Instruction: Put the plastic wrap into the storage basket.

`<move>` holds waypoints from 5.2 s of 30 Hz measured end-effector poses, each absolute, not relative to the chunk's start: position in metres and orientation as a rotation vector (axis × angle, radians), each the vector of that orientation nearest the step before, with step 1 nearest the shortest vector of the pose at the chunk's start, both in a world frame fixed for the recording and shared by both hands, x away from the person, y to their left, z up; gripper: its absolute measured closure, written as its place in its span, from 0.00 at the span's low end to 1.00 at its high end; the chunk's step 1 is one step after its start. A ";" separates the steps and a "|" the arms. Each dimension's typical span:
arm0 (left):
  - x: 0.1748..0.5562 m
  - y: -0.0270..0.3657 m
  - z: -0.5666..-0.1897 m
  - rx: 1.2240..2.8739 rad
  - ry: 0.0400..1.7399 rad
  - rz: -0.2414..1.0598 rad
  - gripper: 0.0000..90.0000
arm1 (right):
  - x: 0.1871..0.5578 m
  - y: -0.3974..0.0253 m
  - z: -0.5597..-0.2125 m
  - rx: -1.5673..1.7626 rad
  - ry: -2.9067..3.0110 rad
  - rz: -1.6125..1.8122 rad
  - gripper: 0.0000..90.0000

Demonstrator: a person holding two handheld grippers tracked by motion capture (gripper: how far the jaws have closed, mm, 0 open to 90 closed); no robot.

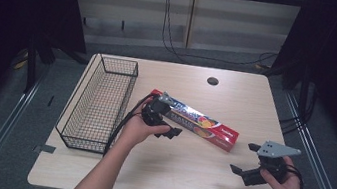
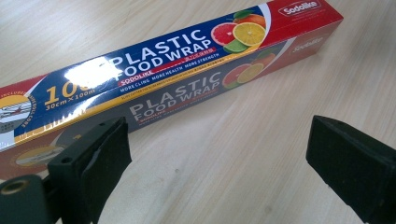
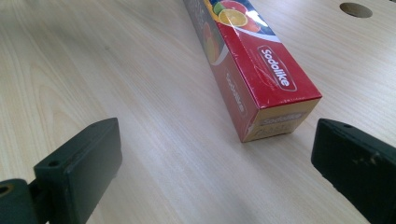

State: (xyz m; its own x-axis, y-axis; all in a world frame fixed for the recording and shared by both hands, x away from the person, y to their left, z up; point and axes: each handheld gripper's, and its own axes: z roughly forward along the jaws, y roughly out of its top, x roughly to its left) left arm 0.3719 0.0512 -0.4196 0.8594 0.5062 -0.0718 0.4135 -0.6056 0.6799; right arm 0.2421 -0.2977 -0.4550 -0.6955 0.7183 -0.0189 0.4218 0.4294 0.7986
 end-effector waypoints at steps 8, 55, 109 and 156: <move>0.374 0.051 -0.418 2.320 0.659 0.169 0.07 | 0.241 -0.300 -0.454 0.983 2.314 1.157 0.02; 0.446 -0.007 -0.436 2.496 0.471 0.124 0.05 | 0.242 -0.306 -0.451 0.971 2.321 1.188 0.02; 0.442 -0.048 -0.455 2.765 0.239 0.178 0.15 | 0.245 -0.306 -0.453 0.966 2.346 1.246 0.02; 0.417 -0.036 -0.423 2.835 0.631 -0.079 0.48 | 0.244 -0.310 -0.451 0.999 2.324 1.286 0.02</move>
